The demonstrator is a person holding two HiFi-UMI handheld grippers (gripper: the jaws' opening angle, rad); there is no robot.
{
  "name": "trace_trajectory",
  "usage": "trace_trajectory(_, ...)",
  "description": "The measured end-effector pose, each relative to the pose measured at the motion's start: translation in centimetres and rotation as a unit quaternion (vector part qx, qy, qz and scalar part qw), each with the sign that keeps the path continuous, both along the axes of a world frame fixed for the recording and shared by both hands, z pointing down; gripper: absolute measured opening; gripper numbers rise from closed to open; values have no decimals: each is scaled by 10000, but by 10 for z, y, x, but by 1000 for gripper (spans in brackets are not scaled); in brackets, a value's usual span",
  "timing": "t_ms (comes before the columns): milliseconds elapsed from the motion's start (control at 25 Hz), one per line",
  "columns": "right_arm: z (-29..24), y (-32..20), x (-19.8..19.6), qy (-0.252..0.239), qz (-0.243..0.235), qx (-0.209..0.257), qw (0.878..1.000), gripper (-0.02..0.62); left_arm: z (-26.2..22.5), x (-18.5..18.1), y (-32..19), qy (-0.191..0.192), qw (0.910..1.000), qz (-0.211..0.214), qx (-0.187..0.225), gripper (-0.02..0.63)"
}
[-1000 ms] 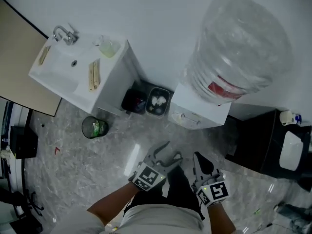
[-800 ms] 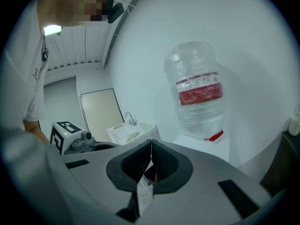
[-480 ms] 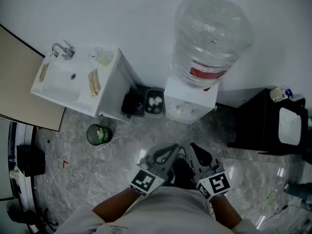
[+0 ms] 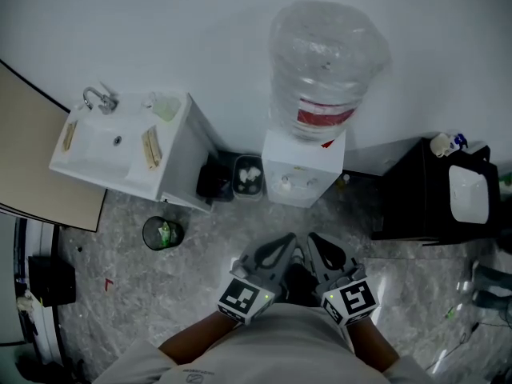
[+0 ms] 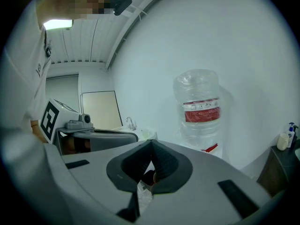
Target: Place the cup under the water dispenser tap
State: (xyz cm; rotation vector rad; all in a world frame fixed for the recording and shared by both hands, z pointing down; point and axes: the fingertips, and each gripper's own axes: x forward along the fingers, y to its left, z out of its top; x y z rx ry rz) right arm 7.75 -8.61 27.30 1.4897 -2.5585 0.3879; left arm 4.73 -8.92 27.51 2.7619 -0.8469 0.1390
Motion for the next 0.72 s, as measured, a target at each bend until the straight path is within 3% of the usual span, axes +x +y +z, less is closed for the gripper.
trace_trajectory(720, 12, 3, 0, 48, 57, -120, 9999, 15, 14, -2, 6, -112, 9999, -52, -72, 5)
